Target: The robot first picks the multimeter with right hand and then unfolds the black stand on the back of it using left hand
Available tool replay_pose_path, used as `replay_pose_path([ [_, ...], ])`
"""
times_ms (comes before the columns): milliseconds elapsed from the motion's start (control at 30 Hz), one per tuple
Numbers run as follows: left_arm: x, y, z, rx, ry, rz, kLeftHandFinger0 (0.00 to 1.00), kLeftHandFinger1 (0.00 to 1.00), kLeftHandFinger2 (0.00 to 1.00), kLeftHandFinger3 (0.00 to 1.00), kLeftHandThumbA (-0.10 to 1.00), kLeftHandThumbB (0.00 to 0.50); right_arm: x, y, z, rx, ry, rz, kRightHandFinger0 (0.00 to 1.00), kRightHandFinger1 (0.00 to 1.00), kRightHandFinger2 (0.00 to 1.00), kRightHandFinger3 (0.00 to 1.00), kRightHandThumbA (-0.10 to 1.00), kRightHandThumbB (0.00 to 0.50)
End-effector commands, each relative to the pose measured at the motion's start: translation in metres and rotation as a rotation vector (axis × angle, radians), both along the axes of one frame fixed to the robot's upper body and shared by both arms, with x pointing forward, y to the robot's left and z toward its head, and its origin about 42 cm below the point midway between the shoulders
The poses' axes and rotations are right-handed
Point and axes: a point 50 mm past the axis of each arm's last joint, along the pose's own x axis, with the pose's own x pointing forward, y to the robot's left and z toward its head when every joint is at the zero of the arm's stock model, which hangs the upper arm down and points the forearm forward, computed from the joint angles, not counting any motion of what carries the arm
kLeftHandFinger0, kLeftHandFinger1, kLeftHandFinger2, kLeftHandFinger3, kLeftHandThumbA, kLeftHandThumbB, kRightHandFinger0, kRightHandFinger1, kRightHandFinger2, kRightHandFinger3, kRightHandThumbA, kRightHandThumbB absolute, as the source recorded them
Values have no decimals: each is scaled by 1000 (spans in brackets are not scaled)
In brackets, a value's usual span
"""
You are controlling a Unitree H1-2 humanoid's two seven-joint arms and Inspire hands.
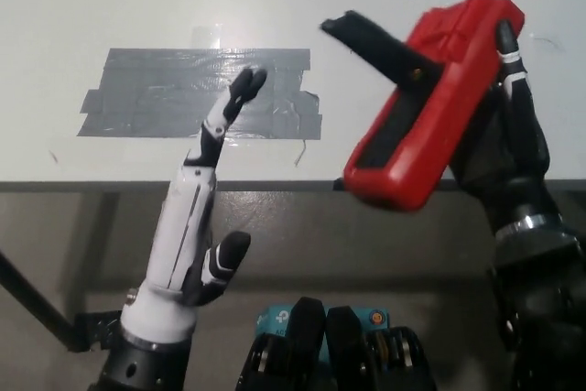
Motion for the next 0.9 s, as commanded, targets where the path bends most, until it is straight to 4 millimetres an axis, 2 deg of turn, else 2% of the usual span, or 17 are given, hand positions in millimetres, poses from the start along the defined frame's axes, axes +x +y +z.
replay_pose_path([
  [0,-10,-9,31,19,-113,3,1000,1000,1000,1000,1000,151,-31,15,33,65,-200,218,0,351,890,908,-100,101],
  [33,-12,-9,33,20,-122,13,1000,1000,1000,1000,1000,156,-32,15,32,62,-197,224,0,383,890,951,-100,96],
  [267,-20,-9,46,4,-180,9,1000,1000,1000,1000,1000,160,-36,13,24,69,-193,259,0,510,930,1000,-100,72],
  [467,-35,-7,52,5,-200,51,1000,1000,1000,1000,1000,227,-38,10,18,58,-177,257,0,517,914,993,-100,71],
  [500,-37,-7,53,-1,-209,49,1000,1000,1000,1000,1000,229,-38,10,17,55,-171,251,0,508,908,983,-100,84],
  [600,-41,-6,57,-7,-263,59,1000,1000,1000,1000,1000,209,-38,9,16,61,-159,248,0,485,895,967,-100,77],
  [633,-42,-6,58,-4,-286,60,1000,1000,1000,1000,1000,187,-37,9,15,59,-161,249,0,486,895,971,-100,69],
  [767,-43,-8,59,6,-344,82,1000,1000,1000,1000,1000,169,-39,7,14,49,-170,253,0,511,903,983,-100,68],
  [867,-42,-9,58,9,-336,64,1000,1000,1000,1000,1000,180,-41,8,16,45,-175,247,0,499,889,968,-100,68],
])
